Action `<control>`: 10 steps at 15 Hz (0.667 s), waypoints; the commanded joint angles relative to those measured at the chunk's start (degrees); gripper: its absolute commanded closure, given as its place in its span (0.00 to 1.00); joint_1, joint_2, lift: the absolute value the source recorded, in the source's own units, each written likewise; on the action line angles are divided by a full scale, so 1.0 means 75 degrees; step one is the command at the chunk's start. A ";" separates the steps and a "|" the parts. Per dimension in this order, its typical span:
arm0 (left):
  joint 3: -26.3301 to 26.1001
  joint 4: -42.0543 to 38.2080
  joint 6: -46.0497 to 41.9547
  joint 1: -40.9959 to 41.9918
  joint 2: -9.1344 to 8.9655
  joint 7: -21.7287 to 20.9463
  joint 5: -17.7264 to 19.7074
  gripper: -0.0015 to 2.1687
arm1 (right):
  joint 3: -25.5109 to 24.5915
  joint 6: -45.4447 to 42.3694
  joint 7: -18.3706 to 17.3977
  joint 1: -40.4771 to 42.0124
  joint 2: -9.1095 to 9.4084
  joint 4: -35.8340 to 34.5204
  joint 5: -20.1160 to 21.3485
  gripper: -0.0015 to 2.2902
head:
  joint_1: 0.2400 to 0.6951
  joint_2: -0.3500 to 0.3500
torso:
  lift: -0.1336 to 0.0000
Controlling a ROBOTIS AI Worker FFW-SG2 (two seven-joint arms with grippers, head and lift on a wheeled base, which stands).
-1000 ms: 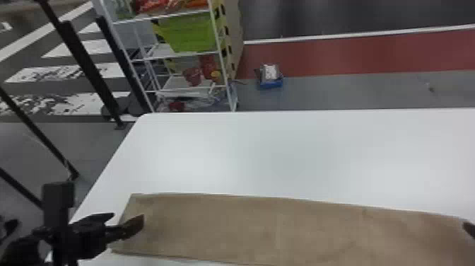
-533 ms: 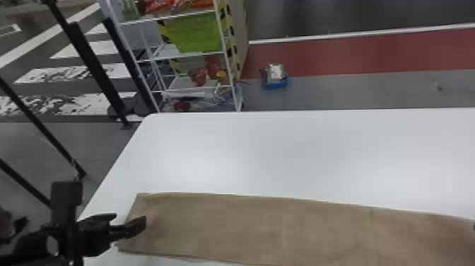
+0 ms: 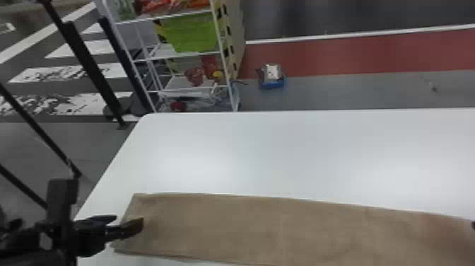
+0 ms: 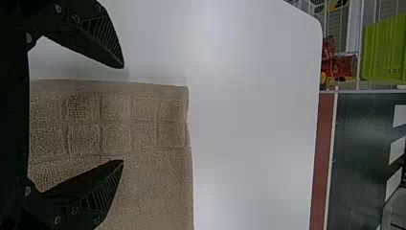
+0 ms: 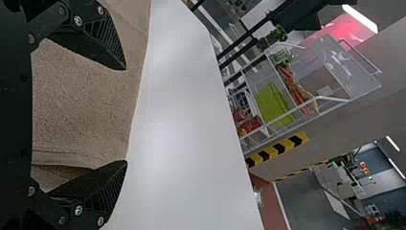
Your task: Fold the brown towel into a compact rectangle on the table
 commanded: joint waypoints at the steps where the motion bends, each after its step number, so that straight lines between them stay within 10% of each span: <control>1: -0.0008 0.0147 0.0018 -0.0076 0.0037 -0.0009 -0.0154 0.10 | -0.0026 -0.0039 0.0000 0.0012 0.0000 0.0000 -0.0031 0.09 | 1.00 0.84 | 0.07; 10: -0.0219 0.0569 0.0018 -0.0299 0.0154 0.0073 -0.0365 0.10 | -0.0050 -0.0368 0.0000 0.0012 0.0012 0.0117 -0.0089 0.09 | 1.00 0.86 | 0.07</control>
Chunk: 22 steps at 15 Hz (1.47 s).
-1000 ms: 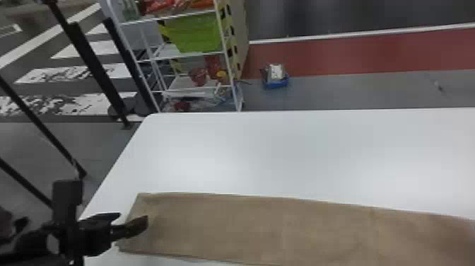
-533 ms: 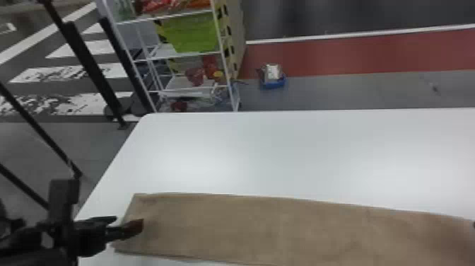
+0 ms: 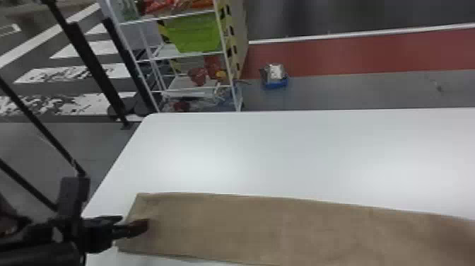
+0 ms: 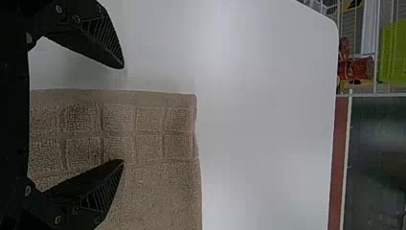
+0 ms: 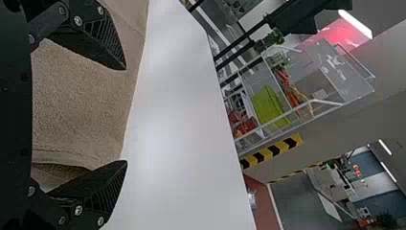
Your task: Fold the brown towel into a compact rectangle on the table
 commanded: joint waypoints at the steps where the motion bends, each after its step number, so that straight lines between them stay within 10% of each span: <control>1: -0.0102 0.0089 0.0006 -0.0058 0.0013 -0.0065 -0.0112 0.10 | -0.0022 -0.0122 0.0000 0.0000 -0.0001 0.0063 -0.0001 0.09 | 1.00 0.85 | 0.07; 6: -0.0243 0.0112 0.0381 -0.0093 0.0072 -0.0182 -0.0429 0.25 | -0.0046 -0.0146 0.0000 0.0000 -0.0001 0.0087 -0.0001 0.09 | 1.00 0.84 | 0.07; 10: -0.0161 -0.0380 0.0521 0.0047 -0.0022 -0.0346 -0.0241 0.57 | 0.0048 -0.0193 0.0000 -0.0012 0.0011 0.0133 -0.0001 0.09 | 1.00 0.84 | 0.07; 22: -0.0489 -0.2630 0.3310 0.0340 -0.0631 -0.0721 0.0567 0.57 | 0.0575 -0.0193 0.0024 0.0047 0.0046 0.0216 -0.0130 0.10 | 1.00 0.74 | 0.07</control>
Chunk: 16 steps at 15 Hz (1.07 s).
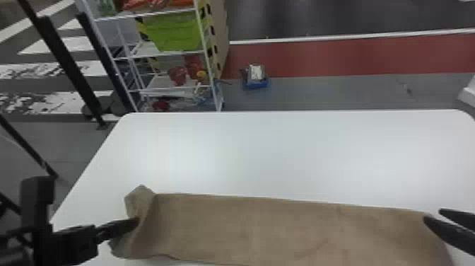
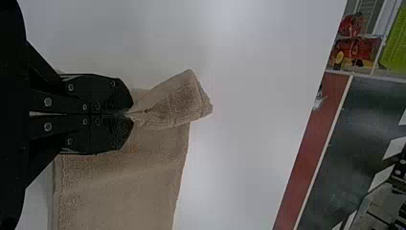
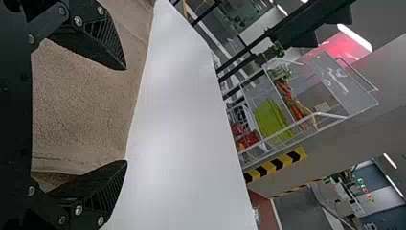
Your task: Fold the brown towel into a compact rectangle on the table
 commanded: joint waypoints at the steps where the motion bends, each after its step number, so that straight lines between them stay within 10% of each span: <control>1: -0.0164 -0.0196 0.0260 -0.0019 -0.0165 0.0125 0.0094 0.57 | 0.0223 -0.0055 0.0000 0.0006 0.0038 0.0046 0.0009 0.10 | 1.00 0.74 | 0.07; 13: -0.0128 -0.0606 0.0659 -0.0054 -0.0165 0.0500 0.0786 0.57 | 0.0938 -0.0359 0.0012 0.0170 0.0015 0.0152 0.0349 0.18 | 1.00 0.78 | 0.07; 16: -0.0140 -0.0606 0.0659 -0.0077 -0.0165 0.0571 0.0844 0.57 | 0.1348 -0.0477 -0.0012 0.0135 -0.0021 0.0398 0.0783 0.46 | 1.00 0.78 | 0.07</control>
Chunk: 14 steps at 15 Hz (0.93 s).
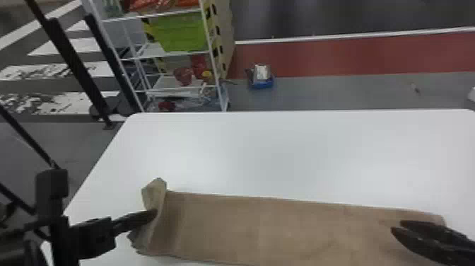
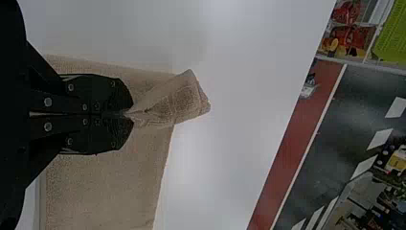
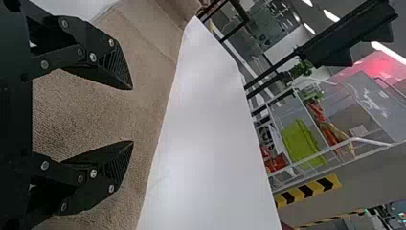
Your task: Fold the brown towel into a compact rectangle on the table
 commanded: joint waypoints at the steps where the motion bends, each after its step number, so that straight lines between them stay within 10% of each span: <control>1: 0.0006 0.0013 0.0005 -0.0046 -0.0020 0.0032 0.0023 0.57 | 0.0331 0.0003 -0.0041 -0.0014 -0.0023 0.0092 0.0290 0.60 | 1.00 0.79 | 0.07; 14: 0.0381 0.0060 0.0474 -0.0432 -0.0020 -0.0015 0.0620 0.57 | 0.2393 0.0518 -0.0568 -0.1397 0.0247 0.1674 0.1017 0.67 | 1.00 0.92 | 0.07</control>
